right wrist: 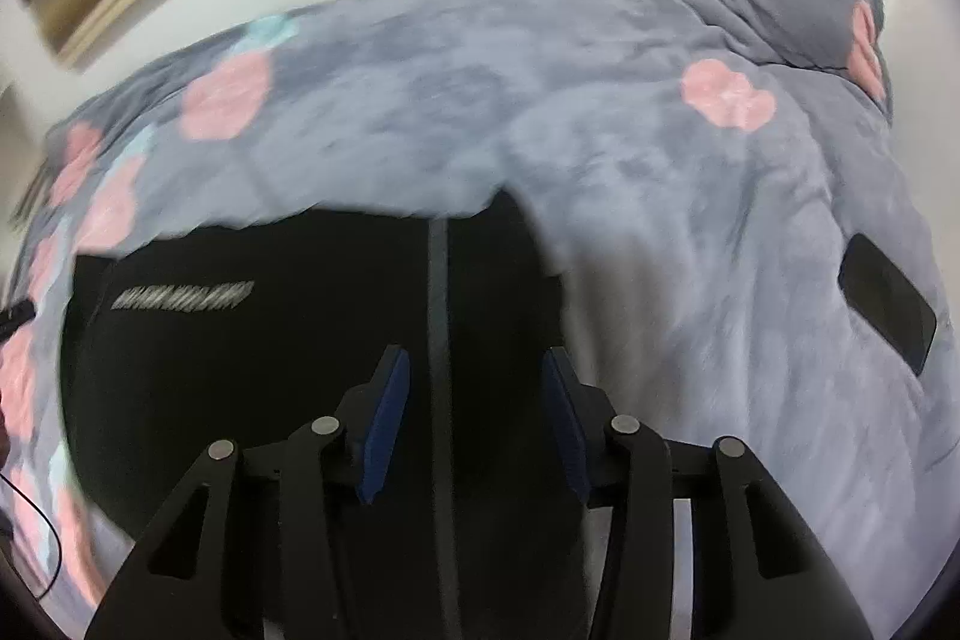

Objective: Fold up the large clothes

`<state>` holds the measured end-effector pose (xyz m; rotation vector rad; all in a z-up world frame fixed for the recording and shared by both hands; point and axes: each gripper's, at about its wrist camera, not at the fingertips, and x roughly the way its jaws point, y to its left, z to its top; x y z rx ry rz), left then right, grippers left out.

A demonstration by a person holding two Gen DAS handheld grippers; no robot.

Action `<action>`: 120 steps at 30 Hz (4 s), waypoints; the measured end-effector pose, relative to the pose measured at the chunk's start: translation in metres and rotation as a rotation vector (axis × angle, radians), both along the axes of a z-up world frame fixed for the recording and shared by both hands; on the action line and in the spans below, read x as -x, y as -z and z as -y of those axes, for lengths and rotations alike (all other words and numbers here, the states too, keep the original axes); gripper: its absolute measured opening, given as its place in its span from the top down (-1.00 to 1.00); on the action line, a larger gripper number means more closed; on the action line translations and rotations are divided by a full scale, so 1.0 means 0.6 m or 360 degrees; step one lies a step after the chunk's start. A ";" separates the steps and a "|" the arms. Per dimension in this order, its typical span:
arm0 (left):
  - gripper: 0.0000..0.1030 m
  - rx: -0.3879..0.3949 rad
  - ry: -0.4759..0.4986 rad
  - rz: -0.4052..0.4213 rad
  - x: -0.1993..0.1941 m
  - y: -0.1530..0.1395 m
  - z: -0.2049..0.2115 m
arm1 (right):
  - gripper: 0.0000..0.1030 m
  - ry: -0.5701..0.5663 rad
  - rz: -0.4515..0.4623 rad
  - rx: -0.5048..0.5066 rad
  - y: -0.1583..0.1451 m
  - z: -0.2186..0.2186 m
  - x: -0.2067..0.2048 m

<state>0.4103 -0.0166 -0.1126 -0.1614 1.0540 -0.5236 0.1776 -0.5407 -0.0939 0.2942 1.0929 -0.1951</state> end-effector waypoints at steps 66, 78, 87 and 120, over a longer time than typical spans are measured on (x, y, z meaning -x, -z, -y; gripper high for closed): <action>-0.14 -0.0039 0.0010 -0.0140 0.130 0.069 0.115 | -0.14 -0.0019 -0.0020 -0.0209 0.060 -0.095 0.027; -0.22 0.0038 -0.0364 -0.0339 0.114 0.127 -0.056 | -0.39 0.0156 -0.0089 -0.0243 0.092 0.012 0.119; -0.37 0.0010 -0.0372 -0.0409 0.078 0.168 -0.048 | -0.45 0.0203 -0.0113 -0.0366 0.140 0.042 0.097; 0.18 0.0273 -0.0143 -0.0564 0.010 0.246 0.003 | -0.70 0.0012 -0.0120 -0.0913 0.252 0.020 0.004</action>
